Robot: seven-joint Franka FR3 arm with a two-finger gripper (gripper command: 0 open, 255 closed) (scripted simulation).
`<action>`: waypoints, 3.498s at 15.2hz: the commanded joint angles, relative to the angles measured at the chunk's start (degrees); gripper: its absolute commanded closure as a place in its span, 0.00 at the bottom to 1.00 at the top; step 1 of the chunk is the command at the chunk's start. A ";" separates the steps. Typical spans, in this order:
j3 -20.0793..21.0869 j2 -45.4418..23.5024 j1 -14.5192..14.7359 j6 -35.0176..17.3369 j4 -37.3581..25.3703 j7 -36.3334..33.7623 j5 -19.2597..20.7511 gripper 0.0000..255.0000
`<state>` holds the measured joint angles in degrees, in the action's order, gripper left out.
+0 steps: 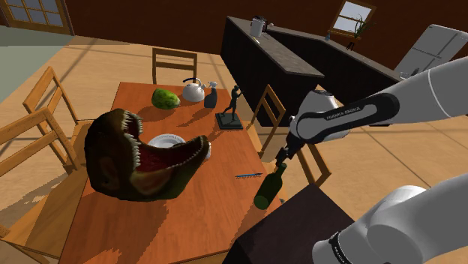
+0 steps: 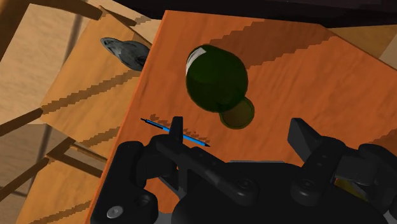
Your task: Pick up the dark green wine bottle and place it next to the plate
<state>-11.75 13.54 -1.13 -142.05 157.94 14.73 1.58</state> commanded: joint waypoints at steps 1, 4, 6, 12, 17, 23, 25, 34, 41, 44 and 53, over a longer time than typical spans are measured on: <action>-0.13 -1.73 0.27 -2.25 0.55 0.37 -0.47 0.00; -0.32 -4.36 0.64 -5.36 1.07 0.98 -1.32 0.00; -0.47 -6.75 1.02 -8.04 1.40 1.66 -2.27 0.00; -0.45 -6.75 1.00 -8.04 1.40 1.66 -2.28 0.00; -0.45 -6.74 0.99 -8.03 1.40 1.66 -2.27 1.00; -0.45 -6.72 0.99 -8.02 1.42 1.65 -2.26 1.00; -0.39 -5.77 0.87 -7.01 1.33 1.34 -1.87 1.00; 0.30 2.25 -0.09 2.31 -0.07 -0.58 0.45 1.00; 0.90 7.38 -0.53 9.37 -2.05 -1.38 1.21 1.00; 1.14 9.27 -0.65 12.32 -3.12 -1.63 1.39 1.00; 1.82 13.84 -0.84 20.79 -7.05 -2.16 1.58 1.00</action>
<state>-9.99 26.80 -1.92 -122.16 151.19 12.62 3.12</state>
